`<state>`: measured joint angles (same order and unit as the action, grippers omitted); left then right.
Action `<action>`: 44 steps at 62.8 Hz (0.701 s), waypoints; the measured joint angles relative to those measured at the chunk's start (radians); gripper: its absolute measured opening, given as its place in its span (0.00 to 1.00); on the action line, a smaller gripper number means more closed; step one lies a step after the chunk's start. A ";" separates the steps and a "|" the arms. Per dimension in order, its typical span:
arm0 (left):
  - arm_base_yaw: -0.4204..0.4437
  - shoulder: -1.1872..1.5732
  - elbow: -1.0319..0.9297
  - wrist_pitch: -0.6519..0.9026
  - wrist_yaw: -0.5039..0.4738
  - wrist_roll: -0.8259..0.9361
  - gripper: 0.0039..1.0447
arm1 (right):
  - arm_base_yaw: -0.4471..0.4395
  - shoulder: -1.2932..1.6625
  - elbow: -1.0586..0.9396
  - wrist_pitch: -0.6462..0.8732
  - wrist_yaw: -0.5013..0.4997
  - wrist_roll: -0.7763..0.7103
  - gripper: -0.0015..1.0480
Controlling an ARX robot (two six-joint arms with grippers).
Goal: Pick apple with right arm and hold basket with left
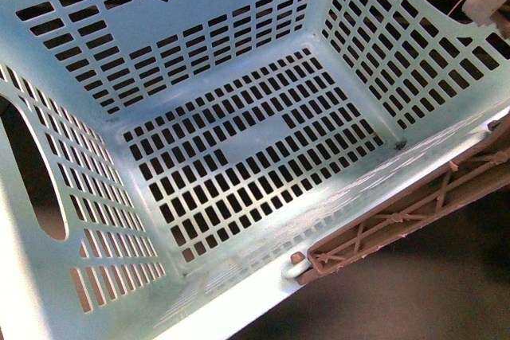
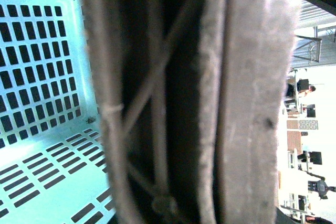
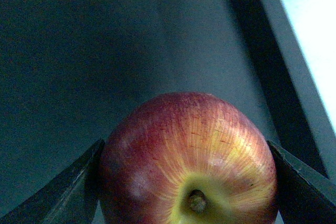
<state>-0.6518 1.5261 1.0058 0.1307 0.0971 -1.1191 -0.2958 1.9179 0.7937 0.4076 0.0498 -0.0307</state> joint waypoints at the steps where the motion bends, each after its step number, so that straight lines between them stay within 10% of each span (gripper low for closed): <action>1: 0.000 0.000 0.000 0.000 0.000 0.000 0.14 | 0.000 -0.035 0.000 -0.006 -0.011 0.011 0.76; 17: 0.000 0.000 0.000 0.000 0.000 0.000 0.14 | 0.091 -0.426 -0.003 -0.045 -0.115 0.196 0.76; 44: 0.000 0.000 0.000 0.000 0.000 0.000 0.14 | 0.486 -0.608 -0.066 -0.082 -0.042 0.323 0.76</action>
<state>-0.6518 1.5261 1.0058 0.1307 0.0967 -1.1194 0.1902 1.3102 0.7277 0.3252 0.0082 0.2928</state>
